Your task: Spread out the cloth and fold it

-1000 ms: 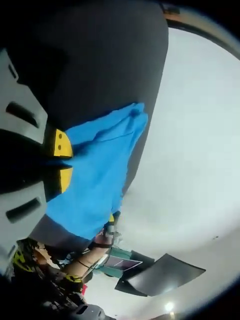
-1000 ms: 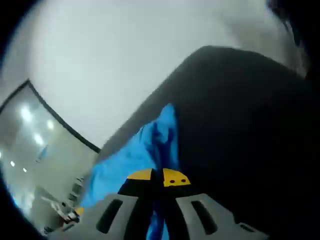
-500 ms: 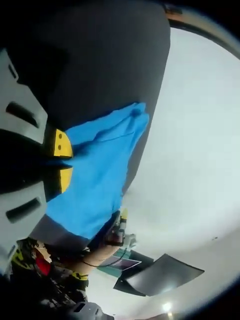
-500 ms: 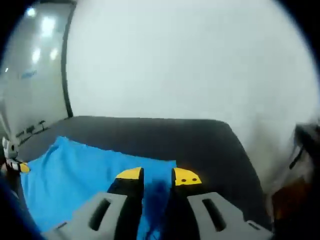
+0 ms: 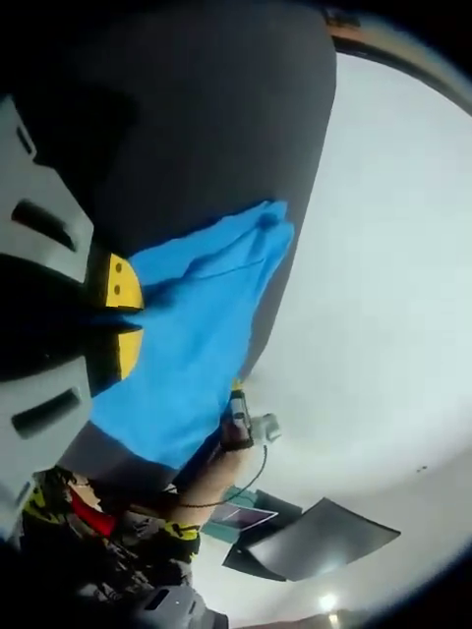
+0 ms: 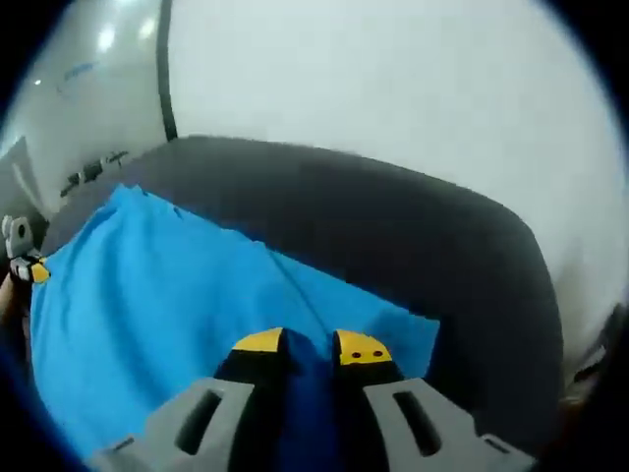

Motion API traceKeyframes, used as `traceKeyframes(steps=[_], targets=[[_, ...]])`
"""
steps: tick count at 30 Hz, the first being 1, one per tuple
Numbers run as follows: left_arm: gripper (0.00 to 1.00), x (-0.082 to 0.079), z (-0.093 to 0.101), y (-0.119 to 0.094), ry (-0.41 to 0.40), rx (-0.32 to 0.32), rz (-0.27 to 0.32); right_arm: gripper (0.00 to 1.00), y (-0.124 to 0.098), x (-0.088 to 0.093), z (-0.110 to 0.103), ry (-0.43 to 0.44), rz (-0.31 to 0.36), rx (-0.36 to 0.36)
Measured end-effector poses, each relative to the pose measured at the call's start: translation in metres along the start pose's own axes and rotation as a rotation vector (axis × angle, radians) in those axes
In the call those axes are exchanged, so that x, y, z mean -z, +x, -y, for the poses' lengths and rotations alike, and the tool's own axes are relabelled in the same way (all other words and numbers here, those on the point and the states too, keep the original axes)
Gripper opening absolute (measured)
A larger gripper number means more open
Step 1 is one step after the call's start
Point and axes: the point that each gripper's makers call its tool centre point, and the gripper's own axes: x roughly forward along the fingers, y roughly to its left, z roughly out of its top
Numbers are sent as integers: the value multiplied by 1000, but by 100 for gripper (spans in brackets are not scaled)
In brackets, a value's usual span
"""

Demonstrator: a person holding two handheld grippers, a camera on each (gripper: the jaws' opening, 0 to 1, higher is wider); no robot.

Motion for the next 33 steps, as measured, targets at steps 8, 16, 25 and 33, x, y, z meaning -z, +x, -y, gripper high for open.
traceKeyframes(steps=[8,16,25,33], targets=[[5,0,1,1,10,-1,2,3,-7,-2,24,-74,30,30],[5,-1,0,1,15,-6,4,14,-3,-14,33,-168,90,110],[5,-1,1,1,39,-4,9,17,-107,-103,27,340,606,7],[5,-1,1,1,65,-7,12,17,-194,-82,-74,246,725,-171]])
